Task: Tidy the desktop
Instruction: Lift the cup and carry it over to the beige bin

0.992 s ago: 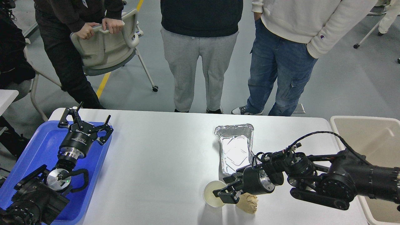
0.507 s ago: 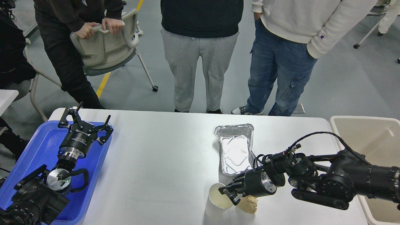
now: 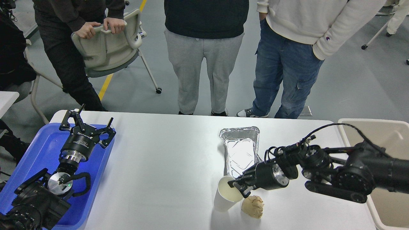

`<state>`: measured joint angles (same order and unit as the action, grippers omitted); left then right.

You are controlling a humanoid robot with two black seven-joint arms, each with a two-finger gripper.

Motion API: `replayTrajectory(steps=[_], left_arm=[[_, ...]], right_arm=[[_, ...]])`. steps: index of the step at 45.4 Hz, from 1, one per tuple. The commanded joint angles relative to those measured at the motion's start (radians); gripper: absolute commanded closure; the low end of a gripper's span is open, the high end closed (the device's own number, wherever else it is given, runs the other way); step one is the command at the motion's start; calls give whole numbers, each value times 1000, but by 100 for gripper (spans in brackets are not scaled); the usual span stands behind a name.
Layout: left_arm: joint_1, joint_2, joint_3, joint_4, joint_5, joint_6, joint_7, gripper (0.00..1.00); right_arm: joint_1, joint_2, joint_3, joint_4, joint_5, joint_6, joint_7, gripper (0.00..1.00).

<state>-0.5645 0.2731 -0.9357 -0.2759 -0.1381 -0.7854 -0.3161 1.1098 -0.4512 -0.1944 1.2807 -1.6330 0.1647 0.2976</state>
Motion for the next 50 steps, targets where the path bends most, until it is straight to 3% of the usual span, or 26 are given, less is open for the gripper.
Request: replayTrajectory(steps=[1, 9, 18, 35, 50], left_arm=[[0, 0, 0, 0, 0, 0, 0, 0], [0, 0, 0, 0, 0, 0, 0, 0], [0, 2, 0, 1, -2, 0, -1, 0], [0, 2, 0, 1, -2, 0, 0, 0], [0, 0, 0, 1, 0, 0, 0, 0]], right_arm=[[185, -153, 0, 141, 127, 82, -2, 100], [390, -285, -7, 253, 254, 144, -2, 100], [556, -336, -8, 273, 351, 228, 0, 100], [489, -354, -56, 239, 341, 191, -5, 100], [303, -576, -11, 5, 401, 82, 0, 100]])
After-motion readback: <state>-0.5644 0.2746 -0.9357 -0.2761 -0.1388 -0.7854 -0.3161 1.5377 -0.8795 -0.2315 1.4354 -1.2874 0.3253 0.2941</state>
